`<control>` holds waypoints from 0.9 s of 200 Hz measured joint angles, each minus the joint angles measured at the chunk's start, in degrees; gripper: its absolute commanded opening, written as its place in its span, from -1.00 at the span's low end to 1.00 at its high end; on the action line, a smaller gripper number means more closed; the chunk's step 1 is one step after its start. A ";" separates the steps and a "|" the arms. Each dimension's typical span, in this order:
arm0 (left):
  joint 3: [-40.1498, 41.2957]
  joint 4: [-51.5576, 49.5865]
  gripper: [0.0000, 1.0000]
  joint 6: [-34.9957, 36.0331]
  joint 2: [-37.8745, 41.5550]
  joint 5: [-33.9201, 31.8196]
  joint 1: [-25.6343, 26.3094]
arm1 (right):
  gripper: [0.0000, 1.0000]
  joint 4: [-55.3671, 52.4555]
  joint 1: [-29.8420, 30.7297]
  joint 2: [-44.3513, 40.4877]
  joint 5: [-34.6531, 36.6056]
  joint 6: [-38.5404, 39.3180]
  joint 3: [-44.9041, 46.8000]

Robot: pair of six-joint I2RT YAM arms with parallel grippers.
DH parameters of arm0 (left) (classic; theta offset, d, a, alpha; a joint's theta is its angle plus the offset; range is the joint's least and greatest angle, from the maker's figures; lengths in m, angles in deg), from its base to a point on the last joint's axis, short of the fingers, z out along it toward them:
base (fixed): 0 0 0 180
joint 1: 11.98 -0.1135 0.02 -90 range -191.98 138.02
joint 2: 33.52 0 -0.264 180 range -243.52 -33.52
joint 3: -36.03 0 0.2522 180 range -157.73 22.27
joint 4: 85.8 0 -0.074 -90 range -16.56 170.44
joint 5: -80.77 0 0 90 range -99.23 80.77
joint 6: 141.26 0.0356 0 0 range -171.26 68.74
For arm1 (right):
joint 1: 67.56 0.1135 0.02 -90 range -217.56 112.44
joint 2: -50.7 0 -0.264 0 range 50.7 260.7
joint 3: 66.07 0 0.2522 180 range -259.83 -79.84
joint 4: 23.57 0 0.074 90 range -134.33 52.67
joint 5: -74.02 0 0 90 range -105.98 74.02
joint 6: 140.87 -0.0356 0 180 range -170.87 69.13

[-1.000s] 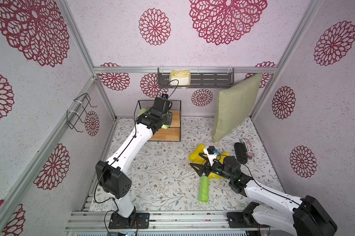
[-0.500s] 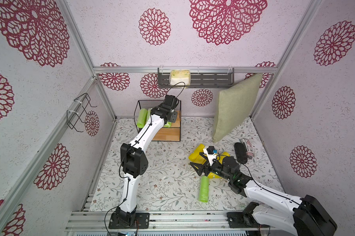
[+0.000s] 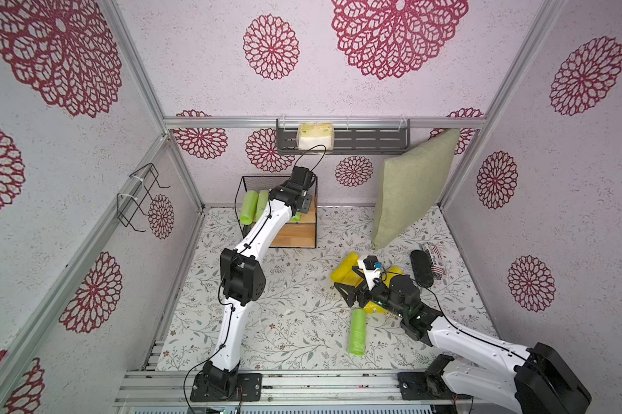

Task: Sort the rolls of trash bags by color and place them on the shelf
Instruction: Place the roll of trash bags on the shelf.

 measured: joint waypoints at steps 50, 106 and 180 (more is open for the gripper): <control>-1.18 0.42 0.32 0.48 -1.88 -2.12 -0.22 | 0.94 -0.61 0.04 0.00 0.87 -0.07 1.51; -1.36 1.22 0.38 0.59 -1.86 -2.43 -0.26 | 0.94 -0.61 0.04 0.00 1.92 -0.44 1.53; 0.59 1.90 0.52 0.33 1.95 -2.38 -0.26 | 0.94 -1.62 0.04 0.85 3.45 -1.36 1.49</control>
